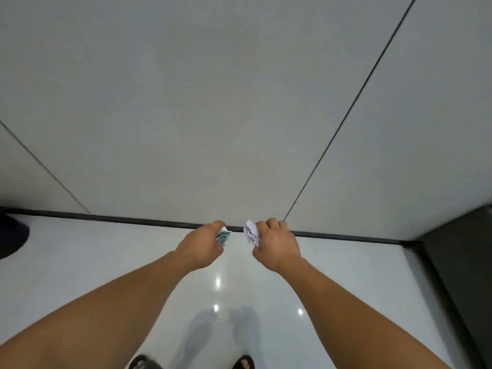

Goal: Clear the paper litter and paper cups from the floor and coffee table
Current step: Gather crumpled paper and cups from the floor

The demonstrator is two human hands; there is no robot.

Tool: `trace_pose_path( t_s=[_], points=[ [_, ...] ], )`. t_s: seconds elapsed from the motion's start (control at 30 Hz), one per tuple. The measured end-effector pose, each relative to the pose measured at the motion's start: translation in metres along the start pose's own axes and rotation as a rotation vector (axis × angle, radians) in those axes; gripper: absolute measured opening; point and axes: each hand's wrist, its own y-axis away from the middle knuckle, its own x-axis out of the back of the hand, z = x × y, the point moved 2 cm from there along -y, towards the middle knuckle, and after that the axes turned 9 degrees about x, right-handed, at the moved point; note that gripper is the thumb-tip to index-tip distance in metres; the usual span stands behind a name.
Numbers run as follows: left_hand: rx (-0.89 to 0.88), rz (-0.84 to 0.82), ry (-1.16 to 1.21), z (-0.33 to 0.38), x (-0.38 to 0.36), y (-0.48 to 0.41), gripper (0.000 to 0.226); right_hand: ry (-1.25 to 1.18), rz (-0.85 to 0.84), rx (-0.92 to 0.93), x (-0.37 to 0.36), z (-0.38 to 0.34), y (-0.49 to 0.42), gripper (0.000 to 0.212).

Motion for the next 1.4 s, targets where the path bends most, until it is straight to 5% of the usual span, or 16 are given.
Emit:
trace_pose_path(
  t_s=[0.57, 1.4],
  points=[
    [0.403, 0.457, 0.13, -0.385, 0.238, 0.162, 0.031, 0.019, -0.03, 0.526, -0.018, -0.464, -0.119, 0.043],
    [0.779, 0.523, 0.291, -0.731, 0.446, 0.114, 0.034, 0.038, -0.171, 0.876, -0.058, -0.856, -0.408, 0.049]
  ],
)
